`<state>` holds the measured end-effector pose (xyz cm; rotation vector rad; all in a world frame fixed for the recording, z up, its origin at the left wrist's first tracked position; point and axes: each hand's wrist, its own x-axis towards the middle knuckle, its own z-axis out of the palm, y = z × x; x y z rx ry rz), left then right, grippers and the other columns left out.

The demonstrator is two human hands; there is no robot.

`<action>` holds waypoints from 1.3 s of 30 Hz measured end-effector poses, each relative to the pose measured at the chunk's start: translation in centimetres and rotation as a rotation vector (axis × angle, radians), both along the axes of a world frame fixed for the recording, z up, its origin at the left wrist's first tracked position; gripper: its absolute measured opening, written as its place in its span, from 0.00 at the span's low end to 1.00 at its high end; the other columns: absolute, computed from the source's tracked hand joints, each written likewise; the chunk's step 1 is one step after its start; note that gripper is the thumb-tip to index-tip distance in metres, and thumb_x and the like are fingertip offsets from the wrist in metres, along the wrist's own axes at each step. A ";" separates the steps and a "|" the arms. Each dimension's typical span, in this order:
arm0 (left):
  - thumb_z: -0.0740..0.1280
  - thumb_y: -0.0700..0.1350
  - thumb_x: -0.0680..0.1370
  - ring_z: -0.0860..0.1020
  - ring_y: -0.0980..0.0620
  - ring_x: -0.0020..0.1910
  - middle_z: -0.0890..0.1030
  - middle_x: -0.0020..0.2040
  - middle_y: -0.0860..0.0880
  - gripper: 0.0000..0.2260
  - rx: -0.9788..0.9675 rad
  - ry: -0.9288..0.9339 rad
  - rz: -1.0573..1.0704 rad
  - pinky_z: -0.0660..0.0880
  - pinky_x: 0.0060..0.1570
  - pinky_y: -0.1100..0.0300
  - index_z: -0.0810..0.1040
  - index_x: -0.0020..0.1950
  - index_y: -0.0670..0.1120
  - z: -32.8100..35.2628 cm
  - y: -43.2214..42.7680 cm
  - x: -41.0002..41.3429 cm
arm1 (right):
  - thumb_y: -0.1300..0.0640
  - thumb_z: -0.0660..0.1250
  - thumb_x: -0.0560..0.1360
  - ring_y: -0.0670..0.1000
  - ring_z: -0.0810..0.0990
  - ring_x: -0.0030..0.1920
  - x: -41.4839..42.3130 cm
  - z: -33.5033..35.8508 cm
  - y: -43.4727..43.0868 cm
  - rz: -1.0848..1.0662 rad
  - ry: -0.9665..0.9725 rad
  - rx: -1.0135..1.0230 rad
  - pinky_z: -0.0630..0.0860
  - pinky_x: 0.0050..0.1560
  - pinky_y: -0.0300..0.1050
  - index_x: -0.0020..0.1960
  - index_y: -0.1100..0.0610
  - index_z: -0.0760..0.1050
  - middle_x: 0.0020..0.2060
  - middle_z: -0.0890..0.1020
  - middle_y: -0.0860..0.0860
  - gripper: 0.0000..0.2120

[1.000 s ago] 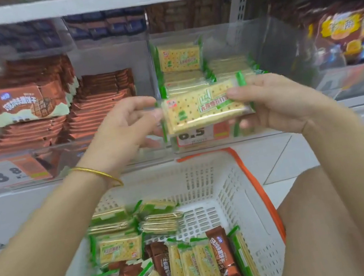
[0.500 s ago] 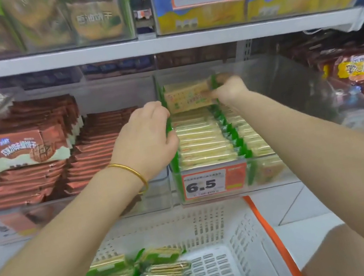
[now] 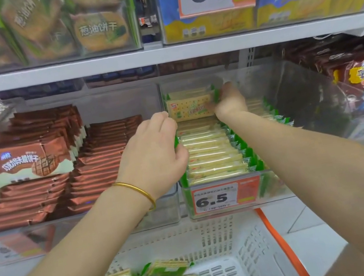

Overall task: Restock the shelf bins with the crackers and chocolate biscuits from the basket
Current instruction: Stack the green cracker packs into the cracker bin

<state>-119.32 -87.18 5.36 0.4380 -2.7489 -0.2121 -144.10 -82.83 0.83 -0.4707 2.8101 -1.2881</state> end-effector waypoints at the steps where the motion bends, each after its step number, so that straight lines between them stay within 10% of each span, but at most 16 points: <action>1: 0.61 0.45 0.75 0.69 0.44 0.65 0.68 0.69 0.44 0.17 -0.002 0.004 0.000 0.70 0.61 0.50 0.72 0.63 0.41 0.0 0.0 0.0 | 0.50 0.72 0.72 0.58 0.80 0.50 -0.2 -0.2 0.0 -0.001 -0.016 0.005 0.79 0.51 0.53 0.58 0.59 0.70 0.50 0.80 0.56 0.21; 11: 0.57 0.46 0.74 0.71 0.43 0.62 0.69 0.69 0.44 0.18 -0.054 0.046 -0.019 0.72 0.58 0.48 0.73 0.61 0.41 -0.9 -0.5 -0.3 | 0.55 0.71 0.73 0.59 0.79 0.52 0.9 0.8 1.6 0.002 0.027 -0.004 0.77 0.49 0.48 0.57 0.61 0.71 0.49 0.79 0.56 0.18; 19: 0.58 0.46 0.77 0.71 0.41 0.64 0.72 0.67 0.41 0.16 -0.055 0.315 -0.051 0.69 0.61 0.47 0.75 0.59 0.40 -1.6 2.1 3.9 | 0.69 0.65 0.74 0.47 0.79 0.31 18.4 5.3 13.2 0.451 -0.017 -0.585 0.73 0.28 0.40 0.46 0.56 0.72 0.37 0.78 0.54 0.09; 24: 0.60 0.43 0.76 0.74 0.43 0.59 0.76 0.62 0.45 0.13 0.003 0.165 -0.190 0.72 0.55 0.47 0.77 0.57 0.42 -10.1 6.5 12.8 | 0.65 0.65 0.76 0.49 0.79 0.33 23.8 -5.0 15.4 0.760 -0.394 0.086 0.71 0.30 0.39 0.45 0.55 0.74 0.36 0.77 0.51 0.05; 28: 0.57 0.44 0.74 0.76 0.45 0.56 0.78 0.60 0.45 0.14 0.048 -0.185 -0.254 0.77 0.52 0.48 0.76 0.56 0.45 -16.4 6.1 16.7 | 0.60 0.62 0.78 0.55 0.76 0.57 23.4 -14.0 13.4 0.911 -0.188 0.812 0.70 0.49 0.43 0.60 0.56 0.74 0.56 0.78 0.53 0.11; 33: 0.73 0.38 0.68 0.80 0.44 0.51 0.81 0.55 0.45 0.13 0.111 -0.271 -0.230 0.80 0.46 0.51 0.80 0.52 0.44 -18.1 6.4 17.4 | 0.56 0.68 0.75 0.57 0.72 0.64 25.8 -22.5 13.6 1.010 -0.308 0.999 0.72 0.63 0.52 0.72 0.57 0.63 0.67 0.70 0.57 0.28; 39: 0.69 0.39 0.73 0.77 0.46 0.57 0.78 0.59 0.47 0.12 0.192 -0.259 -0.194 0.79 0.51 0.51 0.79 0.56 0.45 -18.8 6.0 17.6 | 0.53 0.72 0.71 0.53 0.72 0.52 26.6 -24.0 14.4 0.965 -0.210 1.010 0.72 0.49 0.46 0.57 0.57 0.70 0.52 0.74 0.52 0.19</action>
